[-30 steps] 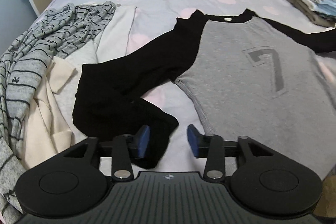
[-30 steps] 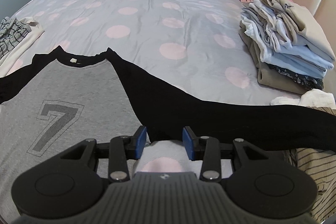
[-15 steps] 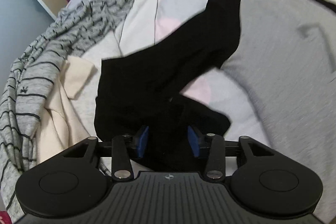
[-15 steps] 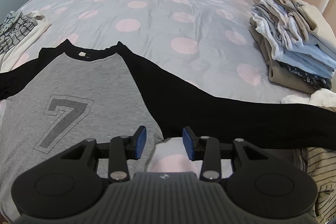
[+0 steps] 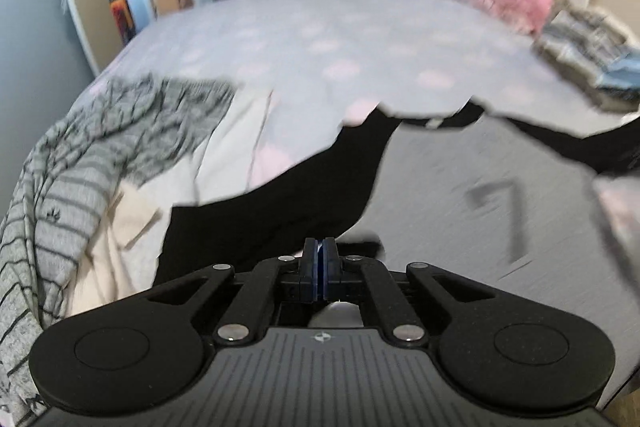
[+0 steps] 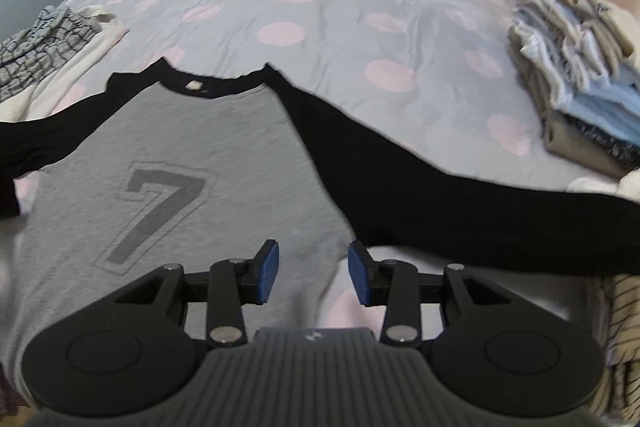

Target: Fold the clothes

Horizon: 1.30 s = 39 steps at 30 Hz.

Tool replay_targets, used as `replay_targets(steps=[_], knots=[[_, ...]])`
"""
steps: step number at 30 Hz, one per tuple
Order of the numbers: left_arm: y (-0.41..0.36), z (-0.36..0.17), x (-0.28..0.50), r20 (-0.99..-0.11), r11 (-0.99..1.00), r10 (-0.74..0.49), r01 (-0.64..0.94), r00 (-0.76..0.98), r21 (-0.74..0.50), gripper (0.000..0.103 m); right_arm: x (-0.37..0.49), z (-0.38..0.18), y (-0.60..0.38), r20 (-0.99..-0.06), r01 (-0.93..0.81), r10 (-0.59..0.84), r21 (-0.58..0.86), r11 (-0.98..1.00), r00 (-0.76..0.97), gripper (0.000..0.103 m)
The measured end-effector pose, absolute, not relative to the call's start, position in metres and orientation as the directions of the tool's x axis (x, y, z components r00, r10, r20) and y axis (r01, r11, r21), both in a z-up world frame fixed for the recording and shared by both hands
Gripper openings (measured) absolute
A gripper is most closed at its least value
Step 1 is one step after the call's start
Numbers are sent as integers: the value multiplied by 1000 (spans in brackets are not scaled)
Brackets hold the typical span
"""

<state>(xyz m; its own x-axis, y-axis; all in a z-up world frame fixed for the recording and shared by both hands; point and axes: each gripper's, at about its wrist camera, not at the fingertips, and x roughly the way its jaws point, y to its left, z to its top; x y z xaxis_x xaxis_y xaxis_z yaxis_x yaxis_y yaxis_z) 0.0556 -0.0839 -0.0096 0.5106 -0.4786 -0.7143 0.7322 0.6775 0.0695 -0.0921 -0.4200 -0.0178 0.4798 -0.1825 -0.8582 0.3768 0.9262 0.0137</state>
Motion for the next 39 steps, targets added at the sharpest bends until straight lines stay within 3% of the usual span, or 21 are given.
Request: replay_targets(steps=[10,19,24,26,28,30,32,39], knots=[[-122,-15,-3,-606,614,-631,790,485,-6,0,-105,-42,-361,-859,340,118,319,885,498,41],[-161,-92,-45,-773,467,-527,880,354,84,0,-109,-81,-348,-836,419,264,484,768,481,41],[-161,-107,-47,-820,442,-466,890,333,110,0,-106,-85,-357,-793,461,295,565,684,534,41],[-159,-106,-49,-821,423,-466,898,329,120,2,-101,-83,-354,-781,450,306,579,680,544,41],[-157,-105,-52,-821,403,-468,906,327,131,18,-96,-82,-349,-778,433,301,576,694,551,40],[-157,-106,-60,-802,376,-470,905,369,196,24,-92,-81,-343,-780,419,294,565,711,553,37],[-159,-108,-66,-792,353,-461,901,401,251,24,-87,-82,-336,-786,404,285,547,733,548,34],[-171,-113,-57,-831,372,-400,897,387,239,24,-68,-84,-321,-798,355,275,508,785,536,35]])
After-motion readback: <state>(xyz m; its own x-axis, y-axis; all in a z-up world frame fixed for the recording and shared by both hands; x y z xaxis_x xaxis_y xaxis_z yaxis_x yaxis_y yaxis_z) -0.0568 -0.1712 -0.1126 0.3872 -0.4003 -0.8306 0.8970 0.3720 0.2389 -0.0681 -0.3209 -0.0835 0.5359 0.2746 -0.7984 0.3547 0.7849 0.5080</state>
